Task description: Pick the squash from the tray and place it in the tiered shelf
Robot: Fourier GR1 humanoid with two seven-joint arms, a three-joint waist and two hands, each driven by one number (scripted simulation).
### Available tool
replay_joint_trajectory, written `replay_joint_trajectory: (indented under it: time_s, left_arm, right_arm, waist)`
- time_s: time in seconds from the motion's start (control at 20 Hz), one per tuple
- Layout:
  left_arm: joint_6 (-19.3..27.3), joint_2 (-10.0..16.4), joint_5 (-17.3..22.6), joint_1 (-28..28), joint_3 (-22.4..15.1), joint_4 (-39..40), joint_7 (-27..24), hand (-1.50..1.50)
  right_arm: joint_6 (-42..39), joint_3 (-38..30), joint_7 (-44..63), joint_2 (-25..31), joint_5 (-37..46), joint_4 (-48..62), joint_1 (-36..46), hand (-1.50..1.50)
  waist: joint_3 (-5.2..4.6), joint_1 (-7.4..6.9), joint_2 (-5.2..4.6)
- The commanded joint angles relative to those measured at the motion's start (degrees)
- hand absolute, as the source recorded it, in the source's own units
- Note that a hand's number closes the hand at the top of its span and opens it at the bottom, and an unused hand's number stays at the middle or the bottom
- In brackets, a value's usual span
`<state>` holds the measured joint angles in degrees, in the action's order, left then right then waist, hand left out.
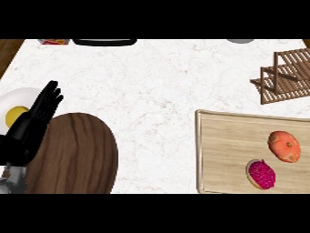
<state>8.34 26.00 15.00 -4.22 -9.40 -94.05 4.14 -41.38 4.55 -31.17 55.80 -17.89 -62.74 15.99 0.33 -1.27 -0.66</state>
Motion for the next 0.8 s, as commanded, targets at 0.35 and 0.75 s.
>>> replay_joint_trajectory:
  time_s: [0.35,0.75]
  left_arm:
    - [-1.4,-0.6,-0.6,0.1,0.3,0.7,-0.1,0.00]
    - [-0.9,-2.0,-2.0,1.9,0.2,-1.5,1.6,0.00]
  right_arm:
    - [-2.0,6.6,-19.7,7.8,17.0,-0.3,1.7,-1.50]
    - [8.8,13.5,-16.6,4.2,26.4,-1.9,4.4,-1.50]
  waist:
    - [-0.20,0.18,0.37]
    - [-0.29,0.14,0.56]
